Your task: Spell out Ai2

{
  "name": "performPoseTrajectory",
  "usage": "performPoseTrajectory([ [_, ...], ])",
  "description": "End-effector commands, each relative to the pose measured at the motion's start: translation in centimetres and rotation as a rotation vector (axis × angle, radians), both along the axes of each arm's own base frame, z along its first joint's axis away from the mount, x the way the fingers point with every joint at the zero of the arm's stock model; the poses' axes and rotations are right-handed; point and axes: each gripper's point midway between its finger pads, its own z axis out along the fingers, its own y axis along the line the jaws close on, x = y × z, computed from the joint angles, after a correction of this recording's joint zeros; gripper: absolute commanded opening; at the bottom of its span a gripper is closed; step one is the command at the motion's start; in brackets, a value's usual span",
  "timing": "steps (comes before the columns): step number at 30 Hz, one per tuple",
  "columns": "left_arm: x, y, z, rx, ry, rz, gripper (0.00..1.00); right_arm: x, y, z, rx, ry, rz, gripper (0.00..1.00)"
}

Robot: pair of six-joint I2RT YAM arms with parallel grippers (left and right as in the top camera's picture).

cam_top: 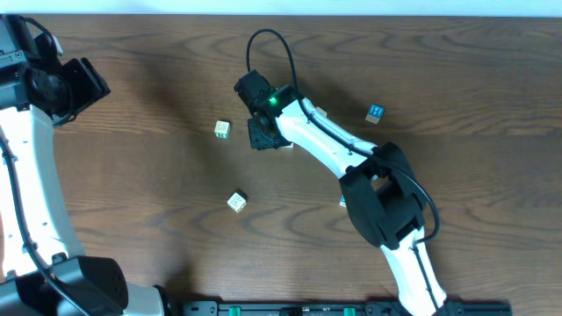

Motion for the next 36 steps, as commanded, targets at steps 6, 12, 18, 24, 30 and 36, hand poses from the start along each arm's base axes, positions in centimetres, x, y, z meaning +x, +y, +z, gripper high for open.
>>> performPoseTrajectory([
  [6, 0.2, 0.0, -0.4, -0.002, 0.008, -0.016, 0.66, 0.2, 0.3, -0.3, -0.012, -0.011, 0.000, 0.36],
  [12, 0.2, 0.0, -0.4, -0.002, 0.007, -0.015, 0.66, 0.5, 0.4, -0.2, -0.012, -0.025, -0.001, 0.37],
  [18, 0.2, 0.0, -0.4, -0.002, 0.007, -0.015, 0.66, 1.7, 0.4, 0.1, -0.021, -0.082, -0.012, 0.39],
  [24, 0.3, 0.0, -0.4, -0.001, 0.005, -0.016, 0.66, 2.8, -0.1, 0.5, -0.049, -0.138, -0.029, 0.46],
  [30, 1.0, -1.8, -0.8, 0.003, 0.012, -0.071, 0.61, 5.4, -0.7, 3.6, -0.067, -0.246, -0.012, 0.38],
  [36, 2.5, -8.2, -1.1, 0.022, 0.005, -0.262, 0.51, 7.4, -4.5, 9.7, -0.057, -0.286, -0.078, 0.01],
])
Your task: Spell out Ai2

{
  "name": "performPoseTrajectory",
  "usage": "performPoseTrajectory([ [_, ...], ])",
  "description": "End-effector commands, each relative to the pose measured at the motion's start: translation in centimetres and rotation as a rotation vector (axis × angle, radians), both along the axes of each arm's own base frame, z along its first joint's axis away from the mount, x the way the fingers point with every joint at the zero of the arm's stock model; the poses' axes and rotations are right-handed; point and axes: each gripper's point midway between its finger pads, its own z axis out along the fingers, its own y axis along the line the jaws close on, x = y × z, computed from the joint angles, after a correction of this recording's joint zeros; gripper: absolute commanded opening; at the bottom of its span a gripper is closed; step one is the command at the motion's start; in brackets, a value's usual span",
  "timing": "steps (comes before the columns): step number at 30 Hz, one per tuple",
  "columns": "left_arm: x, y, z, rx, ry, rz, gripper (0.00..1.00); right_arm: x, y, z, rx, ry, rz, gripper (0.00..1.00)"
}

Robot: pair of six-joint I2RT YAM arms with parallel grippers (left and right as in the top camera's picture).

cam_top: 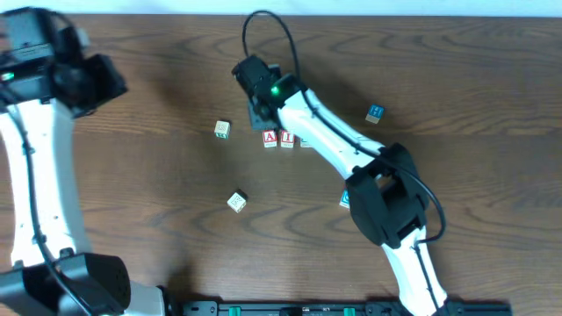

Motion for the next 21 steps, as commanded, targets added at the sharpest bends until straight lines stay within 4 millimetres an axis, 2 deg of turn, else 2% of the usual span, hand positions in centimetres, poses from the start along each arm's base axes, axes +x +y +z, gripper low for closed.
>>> performPoseTrajectory([
  [1, 0.7, -3.8, -0.7, 0.006, 0.012, -0.119, 0.46, 2.3, -3.8, 5.7, 0.012, -0.083, -0.059, 0.01],
  [2, 0.8, -4.7, -0.8, 0.006, 0.013, -0.142, 0.36, 2.2, -4.9, 6.7, 0.021, -0.074, -0.058, 0.01],
  [3, 0.8, -5.9, -1.0, 0.004, 0.017, -0.170, 0.20, 2.2, -6.1, 7.5, 0.035, -0.058, -0.057, 0.01],
  [4, 0.8, -7.0, -1.1, -0.004, 0.019, -0.200, 0.14, 2.1, -7.4, 8.2, 0.049, -0.042, -0.064, 0.01],
  [7, 0.9, -10.4, -1.3, -0.023, 0.012, -0.318, 0.09, 1.8, -11.8, 10.0, 0.102, 0.010, -0.103, 0.01],
  [11, 0.0, -13.6, -1.2, -0.070, 0.026, -0.377, 0.08, 1.1, -15.8, 11.2, 0.214, 0.085, -0.089, 0.01],
  [14, -0.3, -15.4, -1.0, -0.121, 0.021, -0.427, 0.09, 0.4, -16.8, 11.0, 0.242, 0.128, -0.011, 0.01],
  [15, -0.3, -15.8, -1.0, -0.099, 0.011, -0.472, 0.06, 0.2, -16.8, 11.0, 0.243, 0.134, 0.024, 0.01],
  [18, -0.7, -16.9, -1.6, -0.120, 0.026, -0.537, 0.06, -0.2, -16.6, 11.1, 0.257, 0.142, 0.123, 0.01],
  [21, -1.3, -19.7, -1.7, -0.272, 0.016, -0.659, 0.06, -0.6, -15.2, 11.8, 0.438, 0.148, 0.227, 0.01],
])
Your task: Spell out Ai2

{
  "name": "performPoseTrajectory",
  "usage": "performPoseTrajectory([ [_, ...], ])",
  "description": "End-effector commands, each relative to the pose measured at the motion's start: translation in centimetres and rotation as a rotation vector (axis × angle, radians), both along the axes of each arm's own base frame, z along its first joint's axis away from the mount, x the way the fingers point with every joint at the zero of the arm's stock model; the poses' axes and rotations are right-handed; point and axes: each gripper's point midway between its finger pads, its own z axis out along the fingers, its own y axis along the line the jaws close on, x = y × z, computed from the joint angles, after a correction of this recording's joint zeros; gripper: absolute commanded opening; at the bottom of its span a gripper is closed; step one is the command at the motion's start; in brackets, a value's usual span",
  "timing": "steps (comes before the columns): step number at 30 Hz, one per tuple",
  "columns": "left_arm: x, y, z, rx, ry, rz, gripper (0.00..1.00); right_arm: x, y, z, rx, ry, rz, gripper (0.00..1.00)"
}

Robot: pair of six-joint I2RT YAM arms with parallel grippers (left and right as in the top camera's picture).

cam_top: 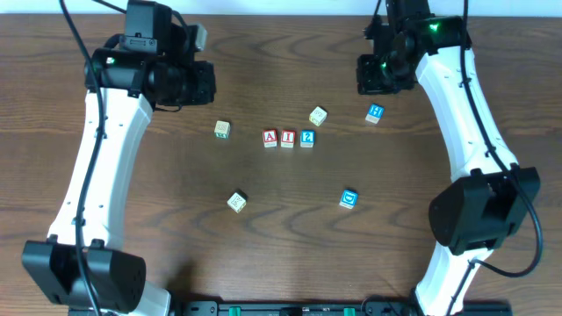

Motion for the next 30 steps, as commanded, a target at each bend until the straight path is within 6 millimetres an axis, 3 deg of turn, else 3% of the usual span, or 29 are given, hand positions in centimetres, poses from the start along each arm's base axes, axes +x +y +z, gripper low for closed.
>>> performPoseTrajectory([
  [1, -0.8, -2.8, -1.3, -0.127, 0.040, -0.146, 0.06, -0.6, 1.7, 0.9, 0.222, -0.017, 0.168, 0.02],
  [5, -1.5, -3.7, -5.7, -0.193, 0.102, -0.154, 0.06, -1.9, 1.6, -2.9, 0.383, 0.072, 0.137, 0.02],
  [6, -1.5, -4.3, -7.5, -0.235, 0.111, -0.142, 0.06, -2.6, 2.0, -4.9, 0.422, 0.113, 0.109, 0.02],
  [11, -2.1, -5.2, -11.5, -0.345, 0.149, -0.082, 0.06, -4.2, 3.5, -8.7, 0.474, 0.184, 0.063, 0.01],
  [22, -2.9, -4.6, -17.5, -0.331, 0.286, 0.019, 0.06, -6.3, 4.9, -12.0, 0.470, 0.271, 0.014, 0.01],
  [30, -2.3, -4.7, -20.0, -0.334, 0.312, 0.033, 0.06, -6.8, 5.9, -13.3, 0.473, 0.300, -0.004, 0.01],
])
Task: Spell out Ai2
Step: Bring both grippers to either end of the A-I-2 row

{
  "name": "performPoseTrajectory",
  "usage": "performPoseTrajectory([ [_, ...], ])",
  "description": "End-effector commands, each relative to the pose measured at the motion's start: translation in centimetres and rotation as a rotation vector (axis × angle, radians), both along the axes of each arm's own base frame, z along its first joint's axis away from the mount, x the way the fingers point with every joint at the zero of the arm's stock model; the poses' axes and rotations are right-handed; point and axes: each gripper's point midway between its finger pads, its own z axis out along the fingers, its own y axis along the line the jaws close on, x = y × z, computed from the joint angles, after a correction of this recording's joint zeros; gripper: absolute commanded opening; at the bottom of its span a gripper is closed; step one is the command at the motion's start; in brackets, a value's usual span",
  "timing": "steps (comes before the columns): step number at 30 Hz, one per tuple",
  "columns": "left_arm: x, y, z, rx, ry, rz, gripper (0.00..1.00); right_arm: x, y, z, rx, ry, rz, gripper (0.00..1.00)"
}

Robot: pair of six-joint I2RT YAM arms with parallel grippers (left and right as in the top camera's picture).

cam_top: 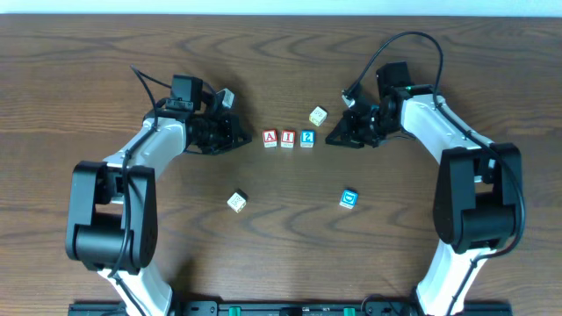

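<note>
Three blocks stand in a row at the table's middle: a red A (270, 137), a red I (287, 138) and a blue 2 (306, 138), touching side by side. My left gripper (243, 140) lies low just left of the A, its fingers drawn to a point with nothing in them. Just right of the 2, my right gripper (332, 140) lies low in the same way, also holding nothing.
A cream block (318, 115) sits tilted behind the 2. Nearer the front lie another cream block (236, 201) and a blue block (349, 198). Both arms fold down onto the table (281, 254) at either side of the row.
Both arms were raised near the back corners. Now they are folded low, with a gripper at each end of the row. The cream block left of the A and the blue H block are covered.
My right gripper was down over the spot right of the small cream block. Then it stood behind an A and an I, its arm over the place right of them. Then both arms stood high and A, I, 2 showed whole. Now both rest beside the row.
</note>
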Motion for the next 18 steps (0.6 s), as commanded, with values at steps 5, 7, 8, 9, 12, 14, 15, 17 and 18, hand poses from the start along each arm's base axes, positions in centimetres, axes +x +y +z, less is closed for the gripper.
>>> performPoseTrajectory([
  [5, -0.6, 0.1, -2.6, 0.016, 0.072, 0.013, 0.06, 0.1, 1.1, -1.2, 0.024, 0.052, -0.035, 0.01],
  [7, -0.5, 0.0, -3.1, 0.010, 0.085, 0.021, 0.06, 0.1, 1.2, -1.4, 0.022, 0.062, -0.042, 0.01],
  [8, -0.4, 0.0, -3.2, 0.010, 0.081, 0.021, 0.06, 0.0, 1.2, -1.6, 0.021, 0.070, -0.042, 0.01],
  [9, -0.3, 0.0, -3.2, 0.009, 0.075, 0.021, 0.06, 0.0, 1.3, -1.7, 0.020, 0.073, -0.041, 0.01],
  [12, -0.1, 0.0, -3.2, 0.009, 0.067, 0.022, 0.05, -0.1, 1.3, -2.3, 0.012, 0.103, -0.062, 0.01],
  [14, -0.1, 0.0, -3.4, 0.010, 0.070, 0.024, 0.06, -0.2, 1.3, -2.8, 0.010, 0.124, -0.070, 0.01],
  [15, -0.1, 0.0, -3.6, 0.012, 0.072, 0.025, 0.06, -0.3, 1.3, -3.0, 0.009, 0.131, -0.071, 0.01],
  [17, 0.0, 0.0, -3.9, 0.012, 0.073, 0.025, 0.06, -0.4, 1.4, -3.3, 0.008, 0.148, -0.078, 0.01],
  [18, 0.0, 0.0, -4.1, 0.012, 0.075, 0.025, 0.06, -0.4, 1.6, -3.4, 0.008, 0.147, -0.075, 0.01],
])
